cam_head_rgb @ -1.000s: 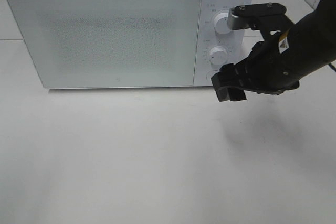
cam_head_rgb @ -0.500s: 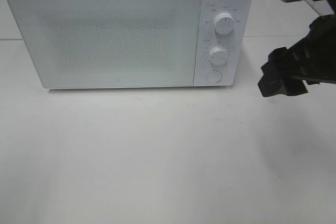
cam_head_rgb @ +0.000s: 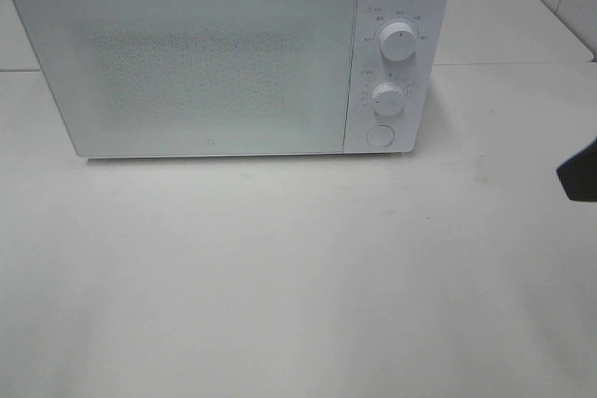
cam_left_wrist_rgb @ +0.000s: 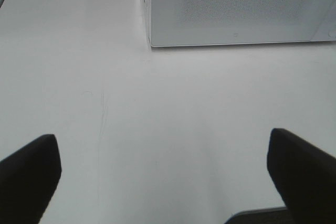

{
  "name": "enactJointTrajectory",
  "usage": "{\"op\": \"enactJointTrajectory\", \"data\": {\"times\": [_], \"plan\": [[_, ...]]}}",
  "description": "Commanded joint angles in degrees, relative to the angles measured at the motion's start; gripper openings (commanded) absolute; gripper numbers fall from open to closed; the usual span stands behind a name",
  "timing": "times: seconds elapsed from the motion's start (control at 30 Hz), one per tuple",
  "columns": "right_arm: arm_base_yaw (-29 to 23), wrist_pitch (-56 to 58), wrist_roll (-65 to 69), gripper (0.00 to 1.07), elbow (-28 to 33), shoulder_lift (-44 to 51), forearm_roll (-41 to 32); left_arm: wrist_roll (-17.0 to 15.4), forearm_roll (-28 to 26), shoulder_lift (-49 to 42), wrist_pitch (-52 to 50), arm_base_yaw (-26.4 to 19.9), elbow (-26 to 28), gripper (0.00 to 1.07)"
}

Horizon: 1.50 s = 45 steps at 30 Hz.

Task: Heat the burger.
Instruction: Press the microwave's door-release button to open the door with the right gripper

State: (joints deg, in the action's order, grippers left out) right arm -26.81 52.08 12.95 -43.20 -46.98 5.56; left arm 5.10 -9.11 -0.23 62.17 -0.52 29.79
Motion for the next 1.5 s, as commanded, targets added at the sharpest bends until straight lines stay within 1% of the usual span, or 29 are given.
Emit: {"op": "enactJointTrajectory", "data": {"times": [0.03,0.07,0.1,0.17,0.2,0.27,0.37,0.43,0.47,0.53,0.63,0.7,0.73,0.9,1.17,1.5], "plan": [[2.9,2.6,-0.6,0.75,2.3,5.8,0.1,-0.3,-0.5,-0.9,-0.7,-0.2,-0.2,1.00],[5.2,3.6,-1.2,0.75,3.4,9.1,0.1,-0.3,-0.5,-0.9,-0.7,-0.2,-0.2,1.00],[5.2,3.6,-1.2,0.75,3.4,9.1,0.1,-0.3,-0.5,-0.9,-0.7,-0.2,-0.2,1.00],[8.1,4.5,-2.0,0.75,4.7,14.4,0.1,-0.3,-0.5,-0.9,-0.7,-0.2,-0.2,1.00],[8.1,4.5,-2.0,0.75,4.7,14.4,0.1,-0.3,-0.5,-0.9,-0.7,-0.2,-0.2,1.00],[10.7,4.7,-2.2,0.75,6.0,19.9,0.1,-0.3,-0.5,-0.9,-0.7,-0.2,-0.2,1.00],[11.4,4.6,-2.2,0.75,6.4,21.4,0.1,-0.3,-0.5,-0.9,-0.7,-0.2,-0.2,1.00],[14.3,5.2,-2.9,0.77,8.0,27.3,0.0,-0.3,-0.5,-0.9,-0.7,-0.2,-0.2,1.00],[14.3,5.2,-2.9,0.77,8.0,27.3,0.0,-0.3,-0.5,-0.9,-0.7,-0.2,-0.2,1.00],[15.5,6.2,-2.9,0.76,9.1,30.5,-0.7,-0.3,-0.5,-0.9,-0.7,-0.2,-0.2,1.00],[16.0,6.3,-2.9,0.76,9.6,31.7,-1.0,-0.3,-0.5,-0.9,-0.7,-0.2,-0.2,1.00],[17.9,6.1,-2.9,0.76,11.7,35.6,-1.9,-0.3,-0.5,-0.9,-0.7,-0.2,-0.2,1.00],[17.9,6.1,-2.9,0.76,11.7,35.6,-1.9,-0.3,-0.5,-0.9,-0.7,-0.2,-0.2,1.00],[18.5,4.9,-3.0,0.76,14.6,41.9,-2.4,-0.3,-0.5,-0.9,-0.7,-0.2,-0.2,1.00],[18.5,4.9,-3.0,0.76,14.6,48.9,-2.4,-0.3,-0.5,-0.9,-0.7,-0.2,-0.2,1.00],[18.5,4.9,-3.2,0.76,14.6,48.8,-2.2,-0.3,-0.5,-0.8,-0.7,-0.2,-0.2,1.00]]}}
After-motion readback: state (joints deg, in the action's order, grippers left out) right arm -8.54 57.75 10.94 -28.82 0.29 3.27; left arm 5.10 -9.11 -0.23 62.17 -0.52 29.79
